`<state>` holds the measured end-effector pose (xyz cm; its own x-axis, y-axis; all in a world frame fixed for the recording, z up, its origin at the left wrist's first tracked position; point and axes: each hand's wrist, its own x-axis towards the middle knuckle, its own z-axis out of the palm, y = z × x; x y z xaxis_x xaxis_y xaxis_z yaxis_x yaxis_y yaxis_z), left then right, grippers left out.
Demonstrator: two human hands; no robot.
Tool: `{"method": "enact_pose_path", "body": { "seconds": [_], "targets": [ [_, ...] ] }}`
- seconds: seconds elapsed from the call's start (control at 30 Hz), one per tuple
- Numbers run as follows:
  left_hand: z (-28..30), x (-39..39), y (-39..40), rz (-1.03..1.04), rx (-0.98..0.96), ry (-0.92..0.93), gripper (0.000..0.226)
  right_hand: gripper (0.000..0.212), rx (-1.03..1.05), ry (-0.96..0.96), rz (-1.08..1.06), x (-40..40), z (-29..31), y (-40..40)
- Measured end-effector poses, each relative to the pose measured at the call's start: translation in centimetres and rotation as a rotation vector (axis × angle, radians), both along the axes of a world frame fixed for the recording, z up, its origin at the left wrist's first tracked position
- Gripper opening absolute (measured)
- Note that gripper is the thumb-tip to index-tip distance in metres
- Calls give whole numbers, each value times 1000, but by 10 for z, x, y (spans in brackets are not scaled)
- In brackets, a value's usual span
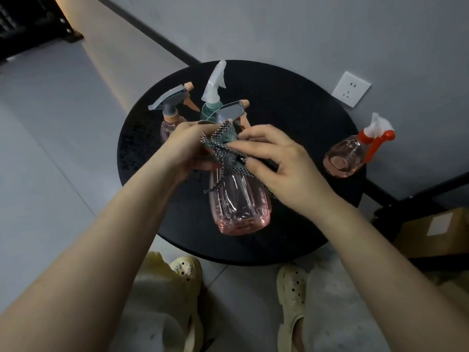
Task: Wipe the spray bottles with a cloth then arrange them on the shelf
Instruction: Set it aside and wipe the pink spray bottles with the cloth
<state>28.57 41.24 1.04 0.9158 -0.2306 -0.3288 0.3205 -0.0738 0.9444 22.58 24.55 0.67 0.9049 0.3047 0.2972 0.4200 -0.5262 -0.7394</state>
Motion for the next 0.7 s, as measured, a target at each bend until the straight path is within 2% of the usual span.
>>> {"method": "enact_pose_path", "body": {
  "seconds": [0.23,0.37,0.53,0.7],
  "targets": [
    [-7,5,-3,22,11,-8,15,34,-59,8,59,-4,-8,-5],
    [-10,11,1,50,7,6,23,32,-208,-117,112,-10,-9,-8],
    [-10,16,2,163,96,-9,17,27,-430,-277,255,-29,-14,-13],
    [-13,20,10,226,74,11,29,27,-591,-420,351,-37,-20,-12]
  ]
}}
